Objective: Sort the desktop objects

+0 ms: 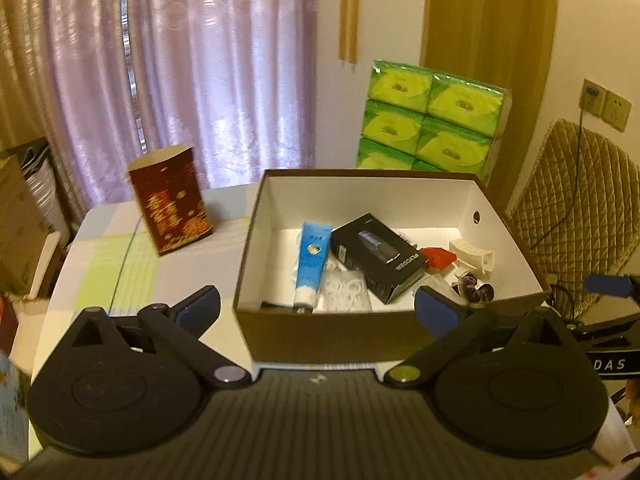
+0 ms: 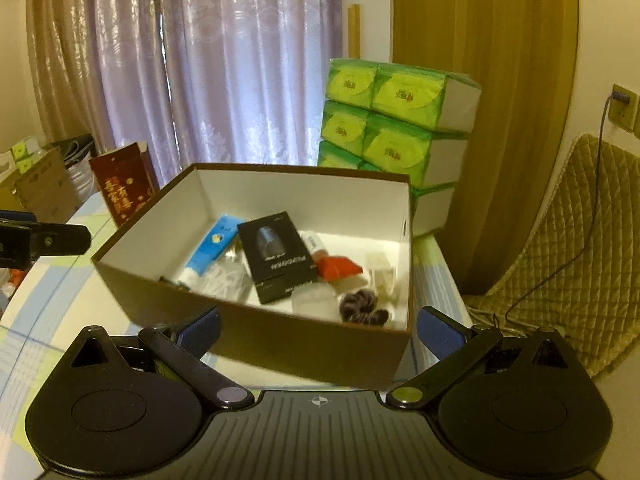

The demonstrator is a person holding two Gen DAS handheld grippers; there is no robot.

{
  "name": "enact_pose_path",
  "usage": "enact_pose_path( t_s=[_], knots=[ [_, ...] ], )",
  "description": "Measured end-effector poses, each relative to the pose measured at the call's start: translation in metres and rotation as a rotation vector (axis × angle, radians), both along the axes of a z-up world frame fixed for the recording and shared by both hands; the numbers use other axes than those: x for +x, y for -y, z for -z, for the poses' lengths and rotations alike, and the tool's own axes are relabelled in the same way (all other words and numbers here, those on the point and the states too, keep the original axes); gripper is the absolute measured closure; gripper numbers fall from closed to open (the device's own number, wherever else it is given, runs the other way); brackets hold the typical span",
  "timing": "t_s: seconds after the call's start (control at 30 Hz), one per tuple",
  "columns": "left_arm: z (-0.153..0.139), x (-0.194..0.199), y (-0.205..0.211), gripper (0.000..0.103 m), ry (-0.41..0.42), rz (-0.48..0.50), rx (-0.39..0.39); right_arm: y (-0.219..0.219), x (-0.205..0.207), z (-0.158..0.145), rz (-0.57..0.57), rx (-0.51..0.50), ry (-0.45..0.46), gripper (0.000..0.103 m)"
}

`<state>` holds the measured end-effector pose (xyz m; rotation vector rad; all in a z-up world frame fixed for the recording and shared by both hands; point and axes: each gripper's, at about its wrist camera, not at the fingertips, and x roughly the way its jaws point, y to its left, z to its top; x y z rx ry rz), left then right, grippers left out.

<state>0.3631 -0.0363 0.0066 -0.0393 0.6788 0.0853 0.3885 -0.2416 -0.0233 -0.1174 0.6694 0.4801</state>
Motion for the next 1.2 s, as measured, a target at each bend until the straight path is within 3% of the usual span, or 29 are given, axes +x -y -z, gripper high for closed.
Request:
enact_pose_path(
  t_s=[0.33,1.2],
  knots=[
    [-0.009,-0.069,0.006,0.001,0.044,-0.092,0.042,0.002,-0.042,0.000,-0.051,-0.015,-0.037,0.002],
    [-0.025,-0.185,-0.009,0.001,-0.049,-0.055,0.068,-0.002,-0.165,-0.028,0.034,-0.001,-0.032,0.002]
  ],
)
